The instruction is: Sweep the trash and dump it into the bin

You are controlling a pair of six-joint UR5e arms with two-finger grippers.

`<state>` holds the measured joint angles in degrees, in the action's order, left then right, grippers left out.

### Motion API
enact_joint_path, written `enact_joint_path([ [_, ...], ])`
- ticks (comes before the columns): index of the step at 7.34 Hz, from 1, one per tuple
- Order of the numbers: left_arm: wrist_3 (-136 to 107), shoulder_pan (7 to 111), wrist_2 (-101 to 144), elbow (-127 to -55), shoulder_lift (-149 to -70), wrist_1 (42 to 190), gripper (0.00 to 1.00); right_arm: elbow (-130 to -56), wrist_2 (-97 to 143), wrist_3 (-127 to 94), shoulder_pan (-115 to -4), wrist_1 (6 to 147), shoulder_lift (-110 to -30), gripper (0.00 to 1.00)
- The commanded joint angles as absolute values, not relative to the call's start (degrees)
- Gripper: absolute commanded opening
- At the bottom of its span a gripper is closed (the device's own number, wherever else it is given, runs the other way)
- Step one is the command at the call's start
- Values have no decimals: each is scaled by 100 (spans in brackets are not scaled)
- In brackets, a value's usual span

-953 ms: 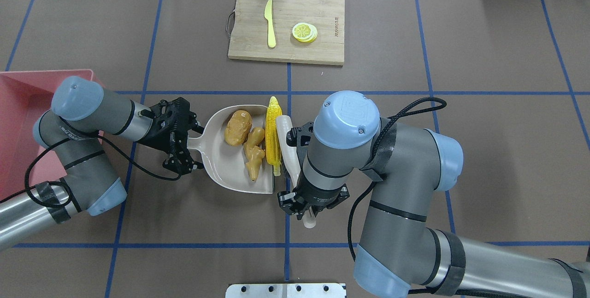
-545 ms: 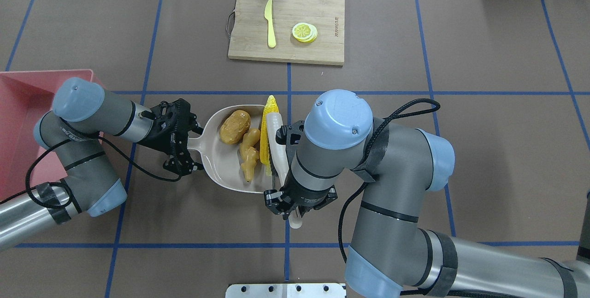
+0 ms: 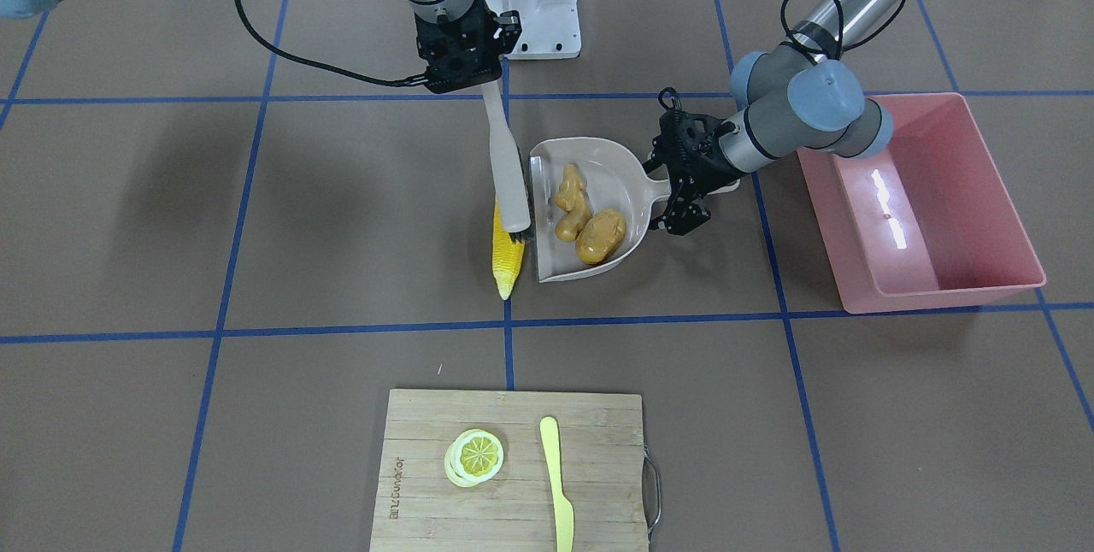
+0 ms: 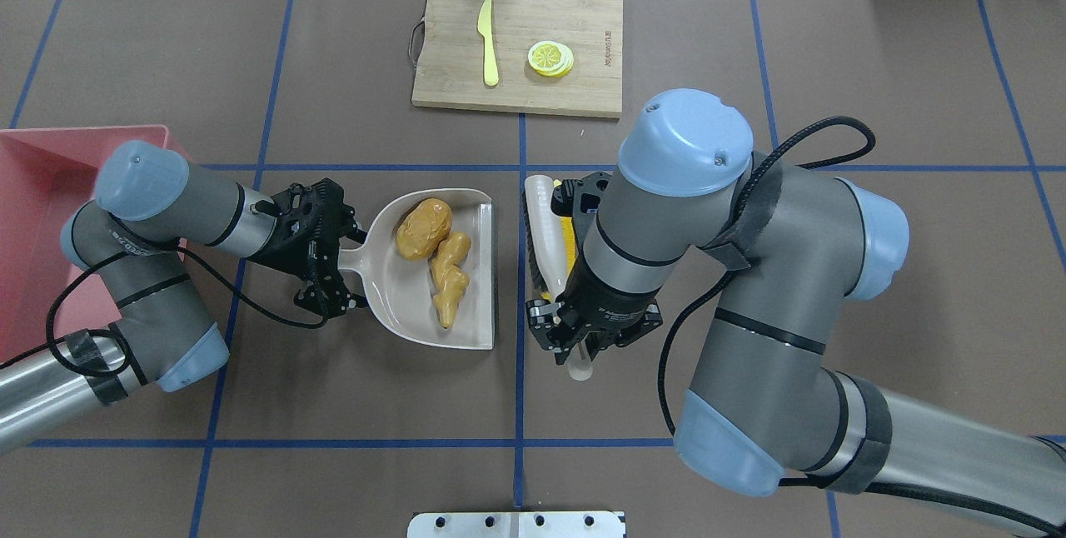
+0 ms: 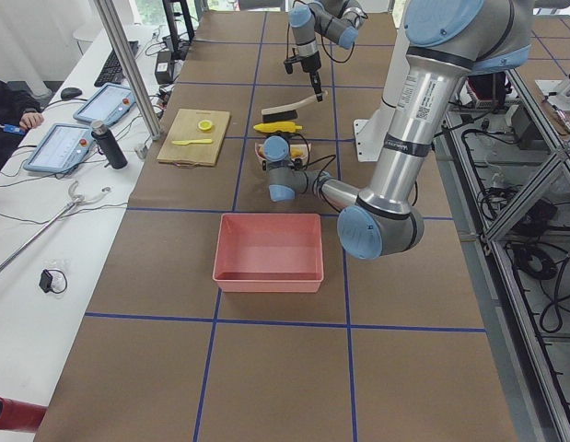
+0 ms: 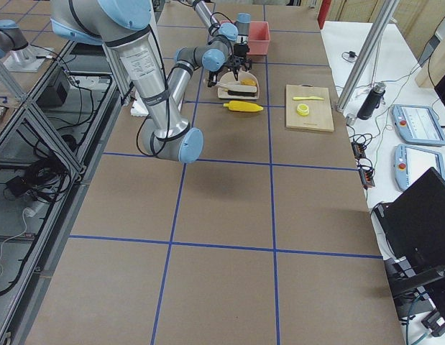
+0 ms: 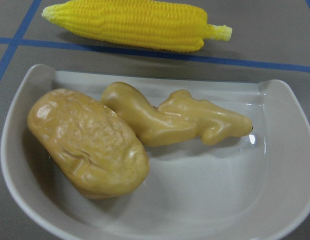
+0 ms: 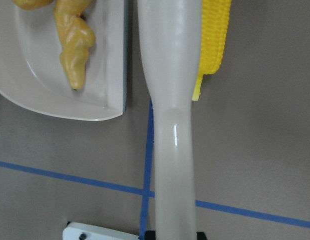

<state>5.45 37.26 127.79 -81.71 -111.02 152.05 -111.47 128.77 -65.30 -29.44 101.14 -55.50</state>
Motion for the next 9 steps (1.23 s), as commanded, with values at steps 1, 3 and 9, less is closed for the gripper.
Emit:
enact_joint_path([
  [1, 545, 3700, 12779, -8165, -11101, 15205, 98, -11206, 12318, -6530, -2798, 10283, -6131, 0],
  [3, 545, 3691, 12771, -8183, -11109, 15188, 98, -12183, 12069, -6478, -3119, 11215, -6922, 0],
  [9, 431, 3691, 12771, -8218, -11162, 15161, 98, -12206, 11347, -5493, -3425, 11977, -7558, 0],
])
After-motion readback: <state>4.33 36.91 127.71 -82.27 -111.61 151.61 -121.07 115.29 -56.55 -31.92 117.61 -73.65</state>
